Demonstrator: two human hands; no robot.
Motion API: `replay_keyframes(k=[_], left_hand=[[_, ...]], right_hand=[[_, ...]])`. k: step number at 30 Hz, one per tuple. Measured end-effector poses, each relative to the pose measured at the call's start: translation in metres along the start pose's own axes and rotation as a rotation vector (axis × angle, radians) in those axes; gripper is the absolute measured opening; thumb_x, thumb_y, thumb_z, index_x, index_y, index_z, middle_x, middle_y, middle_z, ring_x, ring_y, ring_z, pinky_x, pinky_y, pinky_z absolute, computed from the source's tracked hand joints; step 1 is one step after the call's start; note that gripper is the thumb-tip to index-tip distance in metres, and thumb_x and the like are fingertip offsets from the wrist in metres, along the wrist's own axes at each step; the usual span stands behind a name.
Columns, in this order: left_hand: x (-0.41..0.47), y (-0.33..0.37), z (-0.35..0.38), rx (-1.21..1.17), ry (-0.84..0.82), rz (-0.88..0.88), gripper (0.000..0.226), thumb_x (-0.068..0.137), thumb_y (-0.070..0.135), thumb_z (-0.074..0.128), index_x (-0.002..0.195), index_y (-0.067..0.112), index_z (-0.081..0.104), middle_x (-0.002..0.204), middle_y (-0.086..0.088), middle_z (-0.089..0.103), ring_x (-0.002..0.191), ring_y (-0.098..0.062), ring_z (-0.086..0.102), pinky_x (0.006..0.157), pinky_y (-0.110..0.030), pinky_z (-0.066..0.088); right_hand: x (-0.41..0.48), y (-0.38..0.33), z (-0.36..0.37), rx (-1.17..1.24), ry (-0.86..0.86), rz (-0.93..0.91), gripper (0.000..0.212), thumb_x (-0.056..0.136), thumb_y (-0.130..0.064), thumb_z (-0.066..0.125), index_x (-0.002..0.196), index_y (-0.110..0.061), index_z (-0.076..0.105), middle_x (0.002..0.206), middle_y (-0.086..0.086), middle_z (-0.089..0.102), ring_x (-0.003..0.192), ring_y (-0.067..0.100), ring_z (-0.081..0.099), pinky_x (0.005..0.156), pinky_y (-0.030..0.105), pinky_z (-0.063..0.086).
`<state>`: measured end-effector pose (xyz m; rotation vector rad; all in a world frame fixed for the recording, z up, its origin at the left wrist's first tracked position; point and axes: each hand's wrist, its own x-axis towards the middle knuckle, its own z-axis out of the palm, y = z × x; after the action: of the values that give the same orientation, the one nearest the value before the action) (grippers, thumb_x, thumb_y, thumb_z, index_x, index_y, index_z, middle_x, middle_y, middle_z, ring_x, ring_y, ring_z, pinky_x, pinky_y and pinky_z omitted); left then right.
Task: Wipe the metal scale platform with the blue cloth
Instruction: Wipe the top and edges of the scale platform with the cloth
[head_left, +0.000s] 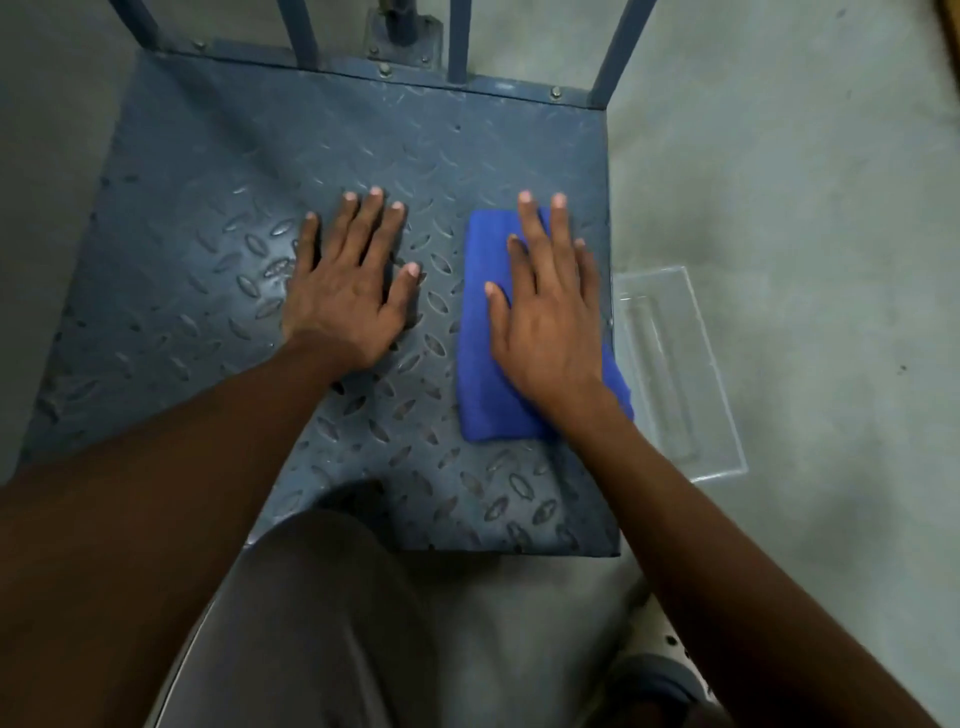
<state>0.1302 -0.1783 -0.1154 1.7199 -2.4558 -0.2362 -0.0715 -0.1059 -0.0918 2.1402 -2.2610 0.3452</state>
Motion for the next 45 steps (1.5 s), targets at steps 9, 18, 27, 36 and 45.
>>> replay_keyframes(k=[9, 18, 27, 36, 45], left_hand=[[0.005, 0.002, -0.002, 0.01, -0.017, -0.022, 0.074, 0.106, 0.057, 0.016, 0.173, 0.025, 0.012, 0.181, 0.0, 0.005, 0.168, -0.021, -0.001, 0.135, -0.054, -0.004], [0.007, 0.002, 0.002, 0.011, 0.016, -0.015, 0.072, 0.107, 0.052, 0.022, 0.172, 0.022, 0.017, 0.181, -0.002, 0.011, 0.168, -0.023, 0.004, 0.135, -0.056, -0.001], [0.005, 0.0, 0.003, -0.001, 0.004, -0.015, 0.071, 0.108, 0.051, 0.02, 0.173, 0.024, 0.013, 0.181, -0.001, 0.007, 0.168, -0.022, 0.001, 0.135, -0.055, -0.001], [0.007, 0.001, 0.001, -0.008, -0.006, -0.029, 0.069, 0.108, 0.048, 0.021, 0.173, 0.025, 0.014, 0.181, 0.0, 0.008, 0.168, -0.021, 0.002, 0.135, -0.054, -0.001], [0.006, 0.001, -0.001, -0.001, -0.014, -0.018, 0.068, 0.11, 0.049, 0.02, 0.173, 0.025, 0.011, 0.181, -0.001, 0.005, 0.168, -0.023, -0.001, 0.135, -0.056, -0.002]], right_hand=[[0.085, 0.042, 0.029, -0.038, -0.067, 0.329, 0.074, 0.098, -0.033, 0.025, 0.168, -0.006, 0.023, 0.177, 0.015, 0.017, 0.165, 0.04, 0.007, 0.134, 0.055, 0.008], [0.157, -0.046, 0.035, 0.016, -0.182, 0.083, 0.071, 0.111, -0.058, 0.017, 0.171, -0.021, 0.01, 0.18, 0.006, 0.002, 0.166, 0.031, -0.006, 0.135, 0.051, 0.001], [0.055, 0.012, 0.031, -0.011, 0.037, 0.294, 0.064, 0.108, -0.055, 0.028, 0.168, -0.031, 0.029, 0.177, 0.003, 0.022, 0.165, 0.031, 0.013, 0.133, 0.052, 0.015], [0.082, -0.043, 0.036, 0.02, -0.048, 0.218, 0.064, 0.11, -0.052, 0.022, 0.17, -0.032, 0.016, 0.179, 0.001, 0.012, 0.166, 0.03, 0.004, 0.133, 0.058, 0.007], [-0.015, 0.013, 0.019, -0.005, 0.051, 0.58, 0.064, 0.105, -0.055, 0.036, 0.167, -0.037, 0.03, 0.176, -0.001, 0.024, 0.164, 0.03, 0.018, 0.129, 0.059, 0.022]])
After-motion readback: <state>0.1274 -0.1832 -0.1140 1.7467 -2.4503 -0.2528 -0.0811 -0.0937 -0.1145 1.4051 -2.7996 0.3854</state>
